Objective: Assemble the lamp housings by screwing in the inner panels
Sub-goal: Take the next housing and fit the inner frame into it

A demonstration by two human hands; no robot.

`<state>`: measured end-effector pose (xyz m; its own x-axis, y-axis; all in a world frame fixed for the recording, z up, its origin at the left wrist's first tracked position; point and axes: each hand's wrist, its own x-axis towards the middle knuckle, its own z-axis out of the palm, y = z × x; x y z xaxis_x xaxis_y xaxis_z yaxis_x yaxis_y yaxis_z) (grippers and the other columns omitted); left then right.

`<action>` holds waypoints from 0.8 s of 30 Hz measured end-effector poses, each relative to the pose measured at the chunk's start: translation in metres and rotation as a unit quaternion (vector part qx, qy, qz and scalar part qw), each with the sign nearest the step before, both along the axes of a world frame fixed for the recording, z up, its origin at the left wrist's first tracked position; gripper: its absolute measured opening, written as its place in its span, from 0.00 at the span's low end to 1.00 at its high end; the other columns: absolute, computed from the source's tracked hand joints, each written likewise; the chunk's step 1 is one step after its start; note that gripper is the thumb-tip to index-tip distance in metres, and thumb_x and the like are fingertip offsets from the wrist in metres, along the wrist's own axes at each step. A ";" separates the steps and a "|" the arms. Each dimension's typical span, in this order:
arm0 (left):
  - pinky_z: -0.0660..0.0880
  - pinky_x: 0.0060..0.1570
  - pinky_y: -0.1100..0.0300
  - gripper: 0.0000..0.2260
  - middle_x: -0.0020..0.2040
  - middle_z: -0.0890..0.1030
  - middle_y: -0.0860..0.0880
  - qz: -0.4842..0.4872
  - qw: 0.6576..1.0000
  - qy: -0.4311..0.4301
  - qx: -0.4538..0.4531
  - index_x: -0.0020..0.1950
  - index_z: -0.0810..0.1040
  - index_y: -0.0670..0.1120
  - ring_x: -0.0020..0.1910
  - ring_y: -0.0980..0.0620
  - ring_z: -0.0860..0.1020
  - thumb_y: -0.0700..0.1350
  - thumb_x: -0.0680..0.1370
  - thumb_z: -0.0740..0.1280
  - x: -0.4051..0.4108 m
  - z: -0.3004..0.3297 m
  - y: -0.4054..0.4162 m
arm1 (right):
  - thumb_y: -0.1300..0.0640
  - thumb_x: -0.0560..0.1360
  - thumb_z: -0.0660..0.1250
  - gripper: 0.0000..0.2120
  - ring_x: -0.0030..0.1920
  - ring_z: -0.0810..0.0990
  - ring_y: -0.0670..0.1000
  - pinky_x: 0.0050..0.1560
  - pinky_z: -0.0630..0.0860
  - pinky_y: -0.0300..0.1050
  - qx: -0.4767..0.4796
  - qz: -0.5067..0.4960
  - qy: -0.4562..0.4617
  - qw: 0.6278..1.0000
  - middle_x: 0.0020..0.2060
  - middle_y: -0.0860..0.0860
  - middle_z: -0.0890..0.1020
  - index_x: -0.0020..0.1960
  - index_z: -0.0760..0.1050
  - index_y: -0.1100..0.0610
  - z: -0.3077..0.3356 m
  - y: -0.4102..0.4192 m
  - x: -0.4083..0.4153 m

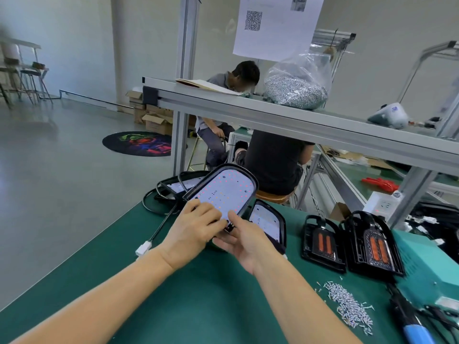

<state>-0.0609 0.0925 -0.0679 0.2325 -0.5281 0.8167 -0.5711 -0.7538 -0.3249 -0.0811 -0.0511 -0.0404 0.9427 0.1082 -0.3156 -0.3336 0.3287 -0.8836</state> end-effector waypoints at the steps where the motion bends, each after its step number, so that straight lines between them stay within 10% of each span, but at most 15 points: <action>1: 0.66 0.47 0.56 0.12 0.36 0.79 0.51 -0.004 1.000 0.000 0.003 0.40 0.82 0.46 0.38 0.49 0.80 0.33 0.71 0.61 0.000 -0.001 0.001 | 0.56 0.81 0.63 0.12 0.41 0.83 0.55 0.38 0.82 0.45 0.010 -0.011 0.009 1.000 0.47 0.59 0.77 0.58 0.74 0.65 -0.002 0.003 0.003; 7: 0.66 0.56 0.52 0.16 0.56 0.78 0.48 -0.018 0.975 0.121 -0.186 0.57 0.79 0.44 0.56 0.48 0.74 0.40 0.70 0.65 0.008 0.001 0.017 | 0.67 0.80 0.60 0.03 0.29 0.83 0.50 0.28 0.79 0.42 0.042 -0.081 0.006 0.996 0.39 0.59 0.79 0.51 0.72 0.66 -0.006 0.004 0.014; 12: 0.71 0.57 0.51 0.12 0.57 0.75 0.44 0.031 0.778 0.368 -0.509 0.61 0.74 0.42 0.49 0.50 0.73 0.36 0.77 0.62 0.039 0.013 0.036 | 0.64 0.80 0.62 0.06 0.23 0.78 0.48 0.26 0.78 0.40 0.059 -0.117 -0.021 0.991 0.27 0.56 0.78 0.44 0.72 0.63 0.003 -0.022 0.020; 15: 0.69 0.62 0.51 0.14 0.61 0.77 0.42 0.106 0.772 0.443 -0.444 0.64 0.73 0.42 0.59 0.43 0.73 0.42 0.78 0.62 0.073 0.026 0.041 | 0.63 0.80 0.61 0.06 0.23 0.77 0.49 0.26 0.78 0.41 0.097 -0.131 -0.032 0.986 0.29 0.57 0.76 0.44 0.72 0.64 0.008 -0.036 0.019; 19: 0.65 0.64 0.51 0.22 0.64 0.76 0.45 0.235 0.820 0.502 -0.143 0.69 0.70 0.50 0.64 0.43 0.71 0.48 0.75 0.65 0.103 0.032 0.037 | 0.64 0.80 0.60 0.07 0.22 0.75 0.49 0.27 0.79 0.42 0.163 -0.142 -0.051 0.975 0.25 0.56 0.75 0.44 0.71 0.64 0.016 -0.049 0.015; 24: 0.70 0.54 0.52 0.14 0.56 0.76 0.44 0.306 0.868 0.390 -0.021 0.65 0.75 0.51 0.57 0.42 0.75 0.46 0.80 0.60 0.119 0.019 0.039 | 0.63 0.80 0.60 0.09 0.23 0.74 0.49 0.27 0.79 0.41 0.135 -0.136 -0.065 0.979 0.27 0.57 0.74 0.43 0.72 0.65 0.022 -0.072 0.002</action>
<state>0.0584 0.1314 -0.0484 0.9501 -0.0851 0.3001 -0.0940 -0.9955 0.0152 -0.0786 -0.1228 -0.0180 0.9786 -0.0891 -0.1856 -0.0922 0.6165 -0.7820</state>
